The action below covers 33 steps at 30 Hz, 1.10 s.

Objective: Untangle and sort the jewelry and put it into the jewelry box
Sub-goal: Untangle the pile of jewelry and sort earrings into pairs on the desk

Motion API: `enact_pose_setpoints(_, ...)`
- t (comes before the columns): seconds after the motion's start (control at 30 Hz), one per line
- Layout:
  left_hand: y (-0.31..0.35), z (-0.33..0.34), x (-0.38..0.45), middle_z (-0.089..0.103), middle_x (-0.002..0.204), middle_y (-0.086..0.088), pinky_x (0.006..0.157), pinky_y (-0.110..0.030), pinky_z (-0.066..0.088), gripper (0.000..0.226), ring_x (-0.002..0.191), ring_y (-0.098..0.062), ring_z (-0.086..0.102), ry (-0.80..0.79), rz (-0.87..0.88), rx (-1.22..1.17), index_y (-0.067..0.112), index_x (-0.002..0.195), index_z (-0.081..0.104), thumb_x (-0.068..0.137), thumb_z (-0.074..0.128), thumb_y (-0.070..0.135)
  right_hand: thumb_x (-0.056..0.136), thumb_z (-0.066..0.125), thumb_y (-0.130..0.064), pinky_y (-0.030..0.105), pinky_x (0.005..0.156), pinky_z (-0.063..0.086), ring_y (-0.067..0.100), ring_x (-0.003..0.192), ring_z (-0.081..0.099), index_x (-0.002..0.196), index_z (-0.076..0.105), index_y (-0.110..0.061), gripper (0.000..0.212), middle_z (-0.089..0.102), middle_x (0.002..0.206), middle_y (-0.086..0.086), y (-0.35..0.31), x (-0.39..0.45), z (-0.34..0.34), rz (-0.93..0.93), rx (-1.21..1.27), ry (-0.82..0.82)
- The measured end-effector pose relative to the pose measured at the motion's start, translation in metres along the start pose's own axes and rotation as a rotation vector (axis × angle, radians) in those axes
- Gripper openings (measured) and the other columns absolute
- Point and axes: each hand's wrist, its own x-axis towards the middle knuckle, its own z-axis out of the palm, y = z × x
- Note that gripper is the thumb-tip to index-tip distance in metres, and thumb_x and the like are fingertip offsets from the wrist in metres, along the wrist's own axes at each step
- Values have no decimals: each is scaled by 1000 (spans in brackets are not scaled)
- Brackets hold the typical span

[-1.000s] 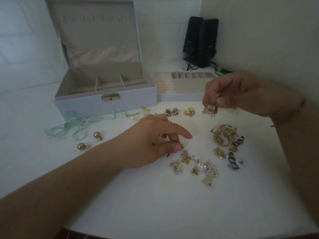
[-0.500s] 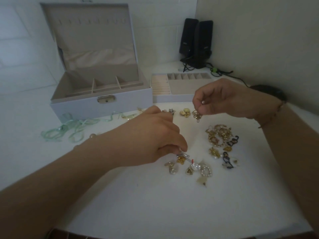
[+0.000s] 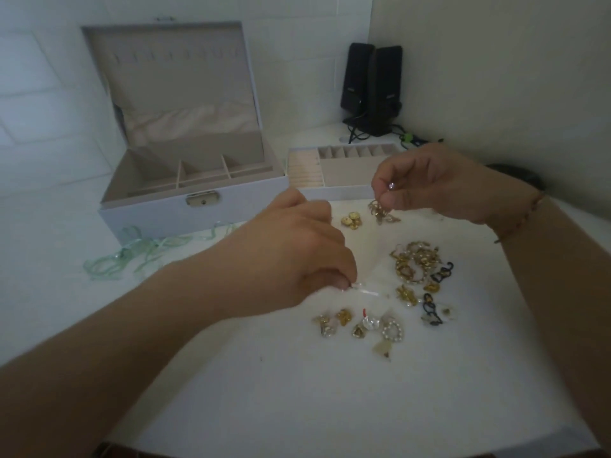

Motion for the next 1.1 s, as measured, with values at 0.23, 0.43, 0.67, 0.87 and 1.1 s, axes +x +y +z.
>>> enact_pose_setpoints(0.23, -22, -13, 24, 70, 79, 17, 68, -3, 39, 10, 77, 1, 63, 7, -526, -286, 30, 87, 76, 84, 71, 38, 77, 65, -12, 20, 63, 49, 19, 72, 58, 72, 71, -25, 16, 69, 70, -7, 5, 4, -5, -60, 82, 301)
enact_pose_setpoints(0.43, -20, 13, 43, 72, 83, 11, 84, -31, 51, 10, 79, -7, 62, -169, -475, -144, 26, 89, 75, 88, 67, 32, 82, 68, -10, 25, 66, 49, 22, 74, 58, 75, 68, -23, 14, 69, 77, 4, 7, 4, -6, -7, -39, 348)
enact_pose_setpoints(0.67, -44, -1, 37, 75, 73, 2, 59, -21, 51, 4, 51, -6, 57, 119, -794, -666, 18, 85, 75, 85, 73, 21, 84, 68, -10, 32, 69, 49, 24, 75, 58, 77, 67, -20, 12, 67, 84, 22, 4, 4, -5, 2, -50, 360)
enact_pose_setpoints(0.87, -26, 18, 59, 74, 68, 0, 52, -9, 41, 18, 48, 3, 56, 32, -727, -678, 13, 83, 75, 76, 81, 28, 84, 68, -9, 21, 66, 48, 10, 68, 57, 75, 67, -23, 16, 69, 77, 3, 5, 4, -2, 33, -120, 346)
enact_pose_setpoints(1.1, -21, 33, 71, 66, 67, 12, 62, -14, 45, 22, 65, -6, 60, -93, -650, -391, 19, 85, 75, 73, 83, 36, 83, 68, -8, 9, 65, 46, -3, 64, 58, 76, 67, -22, 15, 67, 66, -17, 2, 4, 0, 32, -159, 345)
